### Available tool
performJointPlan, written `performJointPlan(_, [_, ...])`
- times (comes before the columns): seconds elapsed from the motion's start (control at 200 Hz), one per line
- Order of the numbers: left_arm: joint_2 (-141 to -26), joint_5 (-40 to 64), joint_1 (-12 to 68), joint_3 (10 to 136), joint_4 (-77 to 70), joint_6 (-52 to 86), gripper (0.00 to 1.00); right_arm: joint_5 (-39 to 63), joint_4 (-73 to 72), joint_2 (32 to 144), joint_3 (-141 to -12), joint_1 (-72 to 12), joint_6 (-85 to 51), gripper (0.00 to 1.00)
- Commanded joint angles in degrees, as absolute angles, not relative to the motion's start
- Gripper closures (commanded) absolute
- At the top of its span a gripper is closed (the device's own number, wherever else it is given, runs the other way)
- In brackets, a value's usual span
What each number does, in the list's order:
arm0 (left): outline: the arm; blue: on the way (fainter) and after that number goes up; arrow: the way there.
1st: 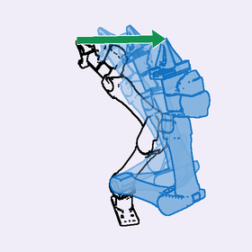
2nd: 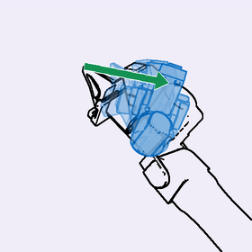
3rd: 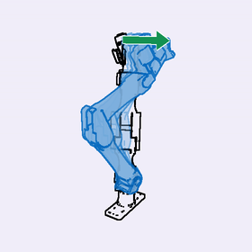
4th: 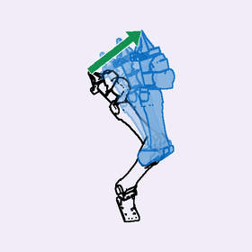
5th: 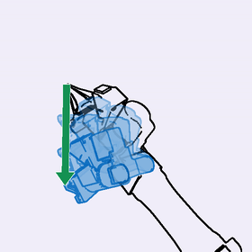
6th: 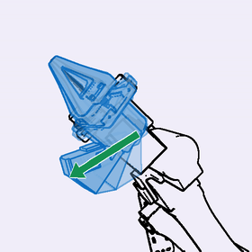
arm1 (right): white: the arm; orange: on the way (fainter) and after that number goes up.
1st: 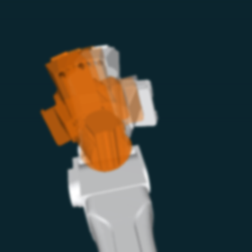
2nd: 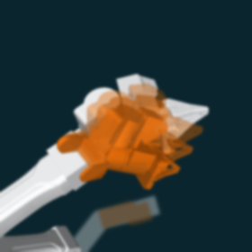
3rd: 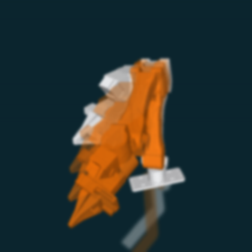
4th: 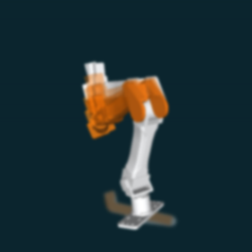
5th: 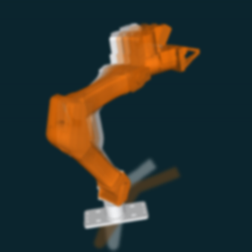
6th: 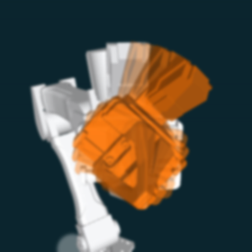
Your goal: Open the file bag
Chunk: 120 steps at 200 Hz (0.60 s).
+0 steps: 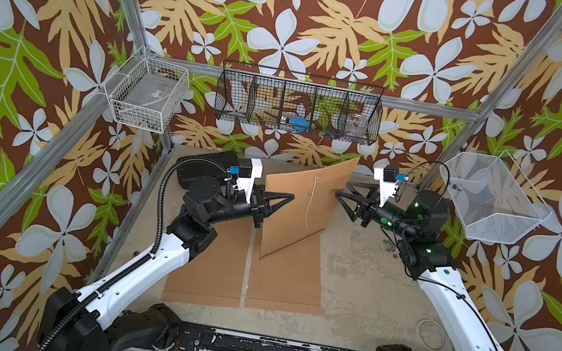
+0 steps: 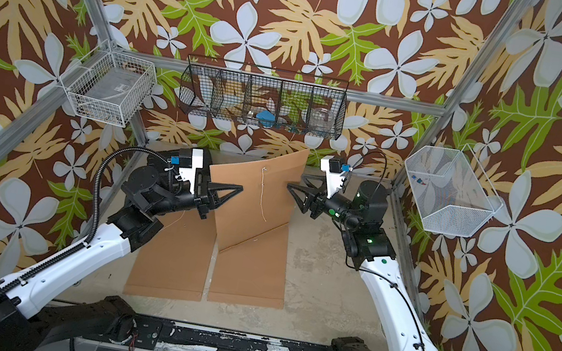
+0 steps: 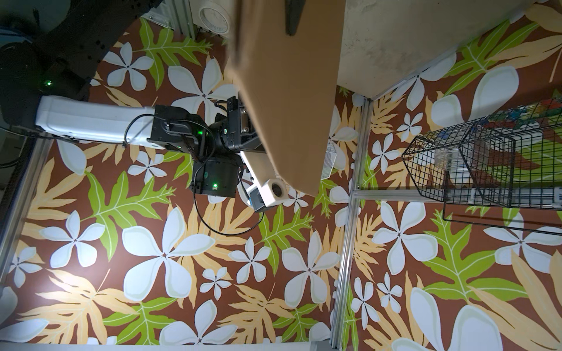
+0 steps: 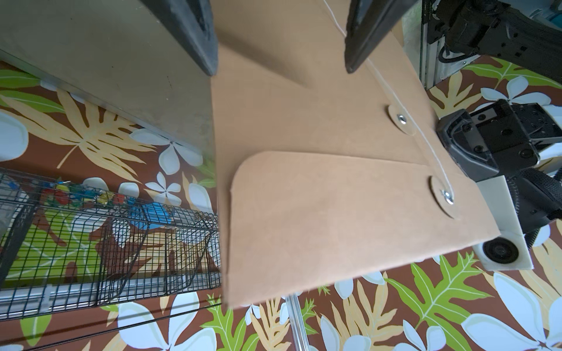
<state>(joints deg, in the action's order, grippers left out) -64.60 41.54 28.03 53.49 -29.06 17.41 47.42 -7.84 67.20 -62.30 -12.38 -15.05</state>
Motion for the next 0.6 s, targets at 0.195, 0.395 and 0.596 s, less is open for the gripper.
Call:
performJointPlan(0.195, [-63.2,43.6,28.0,52.8,-30.6,17.7,1.00,47.2,-12.9,68.9,-62.9,-12.3,-15.9,0.34])
performJointPlan(0.395, [-62.4,43.1,28.0,53.3,-28.5,16.2,1.00,48.0,-11.1,68.8,-63.8,-11.2,-13.6,0.33])
performJointPlan(0.596, [-62.6,43.1,28.0,53.3,-28.0,15.9,1.00,53.0,-13.3,68.6,-63.7,-10.9,-13.8,0.33])
